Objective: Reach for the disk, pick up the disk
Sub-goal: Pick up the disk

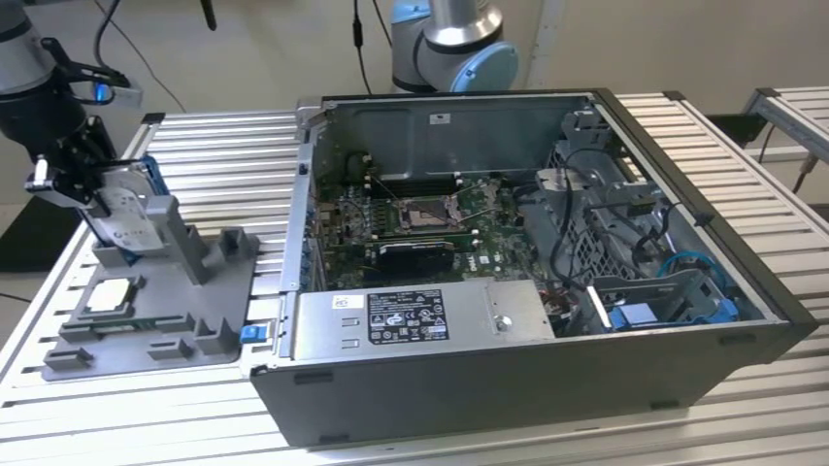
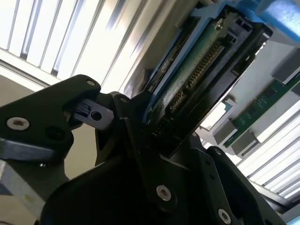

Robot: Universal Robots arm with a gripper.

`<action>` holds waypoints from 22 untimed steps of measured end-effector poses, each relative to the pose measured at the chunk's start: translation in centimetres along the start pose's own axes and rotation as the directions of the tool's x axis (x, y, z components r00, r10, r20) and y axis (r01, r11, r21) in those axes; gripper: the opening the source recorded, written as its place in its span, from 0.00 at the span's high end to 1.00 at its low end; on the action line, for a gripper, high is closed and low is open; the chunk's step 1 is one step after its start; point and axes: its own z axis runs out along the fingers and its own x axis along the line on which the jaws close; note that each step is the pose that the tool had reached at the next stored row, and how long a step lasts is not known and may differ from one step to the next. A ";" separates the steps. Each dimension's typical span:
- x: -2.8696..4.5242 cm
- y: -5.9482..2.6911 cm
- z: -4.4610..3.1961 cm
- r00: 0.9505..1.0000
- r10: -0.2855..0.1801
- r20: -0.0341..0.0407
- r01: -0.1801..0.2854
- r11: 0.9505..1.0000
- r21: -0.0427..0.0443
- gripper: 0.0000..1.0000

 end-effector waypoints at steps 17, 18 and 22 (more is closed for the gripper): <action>-0.09 0.06 -2.30 1.000 0.000 0.002 0.000 1.000 0.000 1.00; -0.10 0.06 -2.46 1.000 0.000 0.002 0.000 1.000 0.000 1.00; -0.12 0.07 -3.09 1.000 0.000 0.002 0.000 1.000 0.000 1.00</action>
